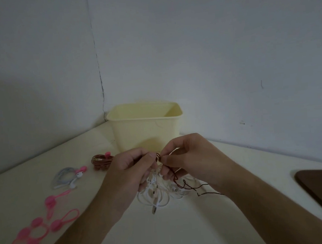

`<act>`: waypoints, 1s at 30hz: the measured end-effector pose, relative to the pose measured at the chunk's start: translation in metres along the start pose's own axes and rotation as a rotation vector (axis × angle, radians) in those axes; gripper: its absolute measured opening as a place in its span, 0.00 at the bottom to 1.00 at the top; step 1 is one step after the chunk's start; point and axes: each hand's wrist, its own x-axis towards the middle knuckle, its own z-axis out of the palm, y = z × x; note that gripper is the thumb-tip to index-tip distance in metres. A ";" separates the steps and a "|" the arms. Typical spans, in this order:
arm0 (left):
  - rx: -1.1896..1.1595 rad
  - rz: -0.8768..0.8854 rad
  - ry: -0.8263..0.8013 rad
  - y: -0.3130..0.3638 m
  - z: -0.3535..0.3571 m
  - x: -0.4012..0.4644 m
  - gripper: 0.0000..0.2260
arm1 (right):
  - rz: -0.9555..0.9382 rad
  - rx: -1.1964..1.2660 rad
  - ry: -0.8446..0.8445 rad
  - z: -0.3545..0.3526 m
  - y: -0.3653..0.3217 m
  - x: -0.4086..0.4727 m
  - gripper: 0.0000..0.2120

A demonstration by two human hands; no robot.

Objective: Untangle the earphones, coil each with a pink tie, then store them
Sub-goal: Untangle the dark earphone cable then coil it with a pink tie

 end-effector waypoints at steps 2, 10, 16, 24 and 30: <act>-0.002 -0.001 -0.001 0.000 0.000 0.000 0.14 | -0.001 0.017 -0.007 0.000 0.000 0.000 0.04; 0.064 0.008 0.047 -0.001 0.000 0.000 0.15 | 0.001 0.112 -0.050 0.000 -0.003 -0.003 0.07; 0.111 0.028 0.089 0.000 0.000 -0.001 0.14 | 0.022 0.184 -0.116 0.003 0.002 -0.001 0.13; -0.014 -0.003 -0.002 0.002 0.001 -0.002 0.14 | -0.045 0.126 -0.009 -0.003 0.003 0.000 0.08; -0.015 -0.008 0.001 0.002 0.001 -0.002 0.14 | -0.085 0.014 -0.008 0.001 0.000 -0.002 0.05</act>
